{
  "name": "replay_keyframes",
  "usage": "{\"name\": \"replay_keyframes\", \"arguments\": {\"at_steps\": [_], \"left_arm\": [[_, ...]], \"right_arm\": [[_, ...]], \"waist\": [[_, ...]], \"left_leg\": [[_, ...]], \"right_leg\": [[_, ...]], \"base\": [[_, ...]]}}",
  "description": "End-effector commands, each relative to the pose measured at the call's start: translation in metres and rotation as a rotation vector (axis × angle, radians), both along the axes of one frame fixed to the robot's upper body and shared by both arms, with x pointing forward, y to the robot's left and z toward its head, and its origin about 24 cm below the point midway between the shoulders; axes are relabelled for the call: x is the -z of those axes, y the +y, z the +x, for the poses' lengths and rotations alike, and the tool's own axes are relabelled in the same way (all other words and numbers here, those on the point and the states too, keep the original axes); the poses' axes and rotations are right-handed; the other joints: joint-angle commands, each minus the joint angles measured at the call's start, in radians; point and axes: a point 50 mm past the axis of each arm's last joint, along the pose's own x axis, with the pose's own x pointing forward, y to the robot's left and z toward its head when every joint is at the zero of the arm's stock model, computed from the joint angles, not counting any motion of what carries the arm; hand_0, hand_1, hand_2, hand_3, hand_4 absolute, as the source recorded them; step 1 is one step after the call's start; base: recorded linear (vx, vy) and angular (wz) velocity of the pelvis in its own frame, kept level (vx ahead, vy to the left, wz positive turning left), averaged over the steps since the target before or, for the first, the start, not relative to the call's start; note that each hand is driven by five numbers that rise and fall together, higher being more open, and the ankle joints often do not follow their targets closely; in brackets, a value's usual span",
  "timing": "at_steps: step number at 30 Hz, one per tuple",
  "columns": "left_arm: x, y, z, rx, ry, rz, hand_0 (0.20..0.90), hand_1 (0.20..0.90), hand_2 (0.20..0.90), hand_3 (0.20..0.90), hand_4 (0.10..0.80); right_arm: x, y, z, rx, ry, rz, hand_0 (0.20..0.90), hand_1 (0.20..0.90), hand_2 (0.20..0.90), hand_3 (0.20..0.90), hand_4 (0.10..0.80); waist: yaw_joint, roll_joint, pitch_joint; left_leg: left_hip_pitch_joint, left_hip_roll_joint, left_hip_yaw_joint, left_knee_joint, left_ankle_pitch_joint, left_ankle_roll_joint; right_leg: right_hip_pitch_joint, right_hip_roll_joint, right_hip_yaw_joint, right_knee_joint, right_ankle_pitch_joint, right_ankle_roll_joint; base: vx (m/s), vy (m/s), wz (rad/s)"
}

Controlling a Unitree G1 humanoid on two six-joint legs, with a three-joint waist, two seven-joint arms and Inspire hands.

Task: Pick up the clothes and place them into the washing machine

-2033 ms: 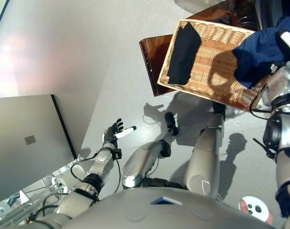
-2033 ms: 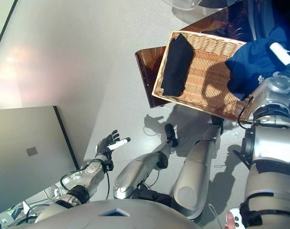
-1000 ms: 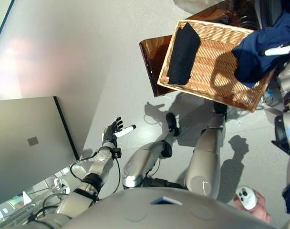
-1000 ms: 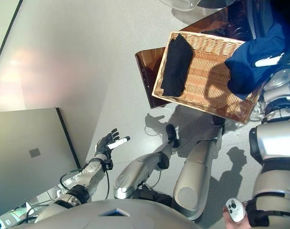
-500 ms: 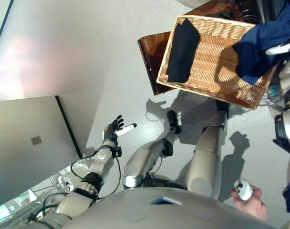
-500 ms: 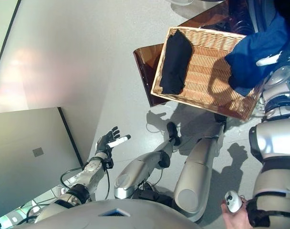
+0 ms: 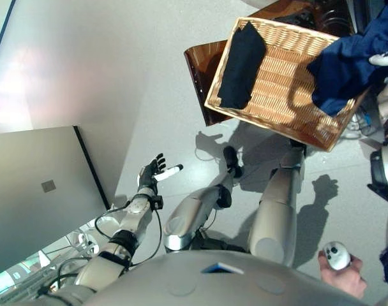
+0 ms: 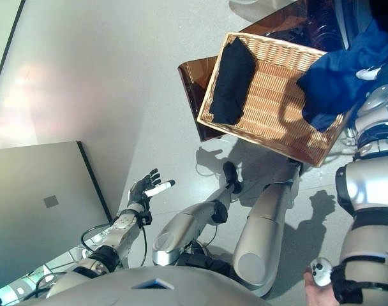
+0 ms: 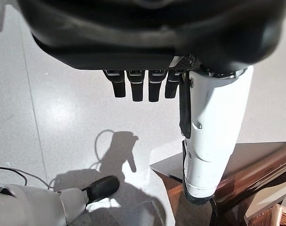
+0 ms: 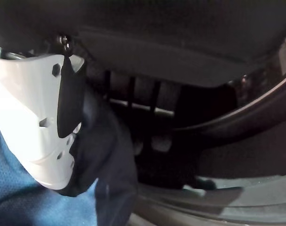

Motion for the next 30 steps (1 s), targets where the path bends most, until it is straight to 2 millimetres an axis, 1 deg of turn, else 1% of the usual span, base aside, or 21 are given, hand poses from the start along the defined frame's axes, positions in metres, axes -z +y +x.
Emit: {"name": "replay_keyframes", "arguments": {"at_steps": [1, 3, 4, 5, 6, 7, 11, 12, 14, 16, 17, 18, 20, 21, 23, 26, 28, 30], "left_arm": [[-0.002, 0.032, 0.000, -0.088, -0.010, 0.104, 0.900, 0.900, 0.900, 0.900, 0.800], [-0.001, 0.032, 0.000, -0.091, -0.005, 0.110, 0.900, 0.900, 0.900, 0.900, 0.800], [-0.001, 0.032, 0.000, -0.091, -0.005, 0.110, 0.900, 0.900, 0.900, 0.900, 0.800], [-0.001, 0.032, 0.000, -0.090, -0.004, 0.111, 0.900, 0.900, 0.900, 0.900, 0.800], [-0.001, 0.032, 0.001, -0.093, -0.009, 0.112, 0.900, 0.900, 0.900, 0.900, 0.800], [-0.001, 0.032, 0.001, -0.091, -0.009, 0.114, 0.900, 0.900, 0.900, 0.900, 0.800], [0.000, 0.033, -0.002, -0.097, -0.001, 0.116, 0.900, 0.900, 0.900, 0.900, 0.800], [0.000, 0.033, -0.002, -0.097, -0.001, 0.117, 0.900, 0.900, 0.900, 0.900, 0.800], [0.001, 0.032, -0.004, -0.092, 0.005, 0.118, 0.900, 0.900, 0.900, 0.900, 0.800], [0.002, 0.031, -0.006, -0.090, 0.011, 0.115, 0.900, 0.900, 0.900, 0.900, 0.800], [0.005, 0.030, -0.010, -0.089, 0.028, 0.109, 0.900, 0.900, 0.900, 0.900, 0.800], [0.005, 0.031, -0.010, -0.089, 0.028, 0.110, 0.900, 0.900, 0.900, 0.900, 0.800], [0.007, 0.028, -0.013, -0.085, 0.046, 0.106, 0.900, 0.900, 0.900, 0.900, 0.800], [0.011, 0.026, -0.018, -0.078, 0.068, 0.102, 0.900, 0.900, 0.900, 0.900, 0.800], [0.013, 0.024, -0.021, -0.072, 0.086, 0.097, 0.900, 0.900, 0.900, 0.900, 0.800], [0.016, 0.020, -0.025, -0.066, 0.102, 0.085, 0.900, 0.900, 0.900, 0.900, 0.800], [0.016, 0.020, -0.026, -0.067, 0.107, 0.082, 0.900, 0.900, 0.900, 0.900, 0.800], [0.017, 0.018, -0.027, -0.068, 0.111, 0.074, 0.900, 0.900, 0.900, 0.900, 0.800]], "right_arm": [[-0.050, -0.009, -0.005, 0.064, -0.179, -0.045, 0.200, 0.200, 0.200, 0.200, 0.300], [-0.052, -0.010, -0.005, 0.076, -0.323, 0.093, 0.200, 0.200, 0.200, 0.200, 0.300], [-0.052, -0.010, -0.005, 0.077, -0.322, 0.094, 0.200, 0.200, 0.200, 0.200, 0.300], [-0.052, -0.008, -0.004, 0.066, -0.382, 0.149, 0.200, 0.200, 0.200, 0.200, 0.300], [-0.053, -0.005, -0.002, 0.042, -0.483, 0.234, 0.200, 0.200, 0.200, 0.200, 0.300], [-0.053, -0.004, -0.002, 0.030, -0.542, 0.295, 0.200, 0.200, 0.200, 0.200, 0.300], [-0.057, -0.004, -0.004, 0.037, -0.860, 0.571, 0.200, 0.200, 0.200, 0.200, 0.300], [-0.057, -0.004, -0.004, 0.036, -0.860, 0.572, 0.200, 0.200, 0.200, 0.200, 0.300], [-0.056, -0.005, -0.006, 0.038, -1.009, 0.717, 0.200, 0.200, 0.200, 0.200, 0.300], [-0.055, -0.007, -0.008, 0.037, -1.169, 0.870, 0.200, 0.200, 0.200, 0.200, 0.300], [-0.058, -0.010, -0.013, 0.040, -1.387, 1.031, 0.200, 0.200, 0.200, 0.200, 0.300], [-0.057, -0.010, -0.013, 0.040, -1.388, 1.034, 0.200, 0.200, 0.200, 0.200, 0.300], [-0.060, -0.012, -0.019, 0.055, -1.605, 1.164, 0.200, 0.200, 0.200, 0.200, 0.300], [-0.062, -0.016, -0.023, 0.080, -1.746, 1.246, 0.200, 0.200, 0.200, 0.200, 0.300], [-0.069, -0.017, -0.027, 0.074, -1.870, 1.297, 0.200, 0.200, 0.200, 0.200, 0.300], [-0.073, -0.022, -0.037, 0.101, -2.020, 1.325, 0.200, 0.200, 0.200, 0.200, 0.300], [-0.072, -0.025, -0.041, 0.114, -2.056, 1.323, 0.200, 0.200, 0.200, 0.200, 0.300], [-0.079, -0.030, -0.050, 0.116, -2.137, 1.302, 0.200, 0.200, 0.200, 0.200, 0.300]], "waist": [[-0.005, 0.029, -0.028], [-0.005, 0.034, -0.032], [-0.005, 0.034, -0.032], [-0.006, 0.036, -0.032], [-0.011, 0.037, -0.030], [-0.013, 0.037, -0.029], [-0.017, 0.043, -0.033], [-0.015, 0.042, -0.033], [-0.022, 0.048, -0.033], [-0.023, 0.051, -0.035], [-0.030, 0.056, -0.039], [-0.026, 0.055, -0.039], [-0.032, 0.060, -0.043], [-0.032, 0.067, -0.050], [-0.031, 0.074, -0.056], [-0.031, 0.084, -0.066], [-0.030, 0.087, -0.067], [-0.029, 0.095, -0.074]], "left_leg": [[-0.099, 0.052, -0.045, 0.060, 0.068, -0.135], [-0.093, 0.050, -0.044, 0.056, 0.065, -0.135], [-0.093, 0.050, -0.044, 0.056, 0.065, -0.135], [-0.091, 0.050, -0.044, 0.055, 0.065, -0.134], [-0.088, 0.050, -0.041, 0.053, 0.065, -0.135], [-0.086, 0.051, -0.041, 0.052, 0.063, -0.135], [-0.077, 0.049, -0.038, 0.048, 0.059, -0.134], [-0.080, 0.052, -0.037, 0.049, 0.062, -0.134], [-0.071, 0.049, -0.038, 0.046, 0.056, -0.134], [-0.069, 0.051, -0.036, 0.044, 0.059, -0.134], [-0.060, 0.047, -0.038, 0.039, 0.053, -0.134], [-0.064, 0.050, -0.036, 0.040, 0.059, -0.134], [-0.057, 0.046, -0.040, 0.036, 0.053, -0.135], [-0.053, 0.044, -0.044, 0.033, 0.052, -0.135], [-0.051, 0.042, -0.044, 0.028, 0.054, -0.135], [-0.049, 0.039, -0.048, 0.021, 0.055, -0.136], [-0.052, 0.042, -0.047, 0.022, 0.061, -0.135], [-0.050, 0.040, -0.051, 0.020, 0.062, -0.136]], "right_leg": [[0.037, 0.017, -0.043, 0.082, -0.094, -0.039], [0.039, 0.016, -0.044, 0.082, -0.098, -0.039], [0.040, 0.016, -0.044, 0.082, -0.099, -0.039], [0.040, 0.016, -0.044, 0.084, -0.101, -0.040], [0.042, 0.018, -0.044, 0.084, -0.104, -0.040], [0.042, 0.018, -0.043, 0.086, -0.106, -0.040], [0.050, 0.020, -0.041, 0.084, -0.116, -0.042], [0.048, 0.022, -0.040, 0.080, -0.108, -0.043], [0.054, 0.018, -0.041, 0.087, -0.123, -0.041], [0.055, 0.022, -0.041, 0.087, -0.122, -0.043], [0.062, 0.018, -0.042, 0.090, -0.137, -0.043], [0.060, 0.022, -0.041, 0.085, -0.126, -0.044], [0.064, 0.018, -0.042, 0.090, -0.141, -0.043], [0.066, 0.018, -0.041, 0.091, -0.146, -0.042], [0.066, 0.019, -0.039, 0.092, -0.150, -0.042], [0.067, 0.021, -0.039, 0.095, -0.157, -0.043], [0.065, 0.023, -0.040, 0.095, -0.150, -0.043], [0.067, 0.025, -0.039, 0.098, -0.155, -0.043]], "base": [[0.000, 0.000, 0.00], [0.018, 0.009, 0.00], [0.000, 0.000, 0.00], [0.000, 0.000, 0.00], [0.000, 0.000, 0.00], [0.000, 0.000, 0.00], [0.016, 0.005, 0.00], [0.000, 0.000, 0.00], [0.000, 0.000, 0.00], [0.028, 0.012, -0.01], [0.040, 0.018, -0.01], [0.063, 0.024, -0.02], [0.031, 0.012, -0.01], [0.036, 0.016, -0.02], [0.018, 0.009, -0.01], [0.021, 0.008, 0.03], [-0.011, -0.001, 0.06], [0.023, 0.001, 0.01]]}}
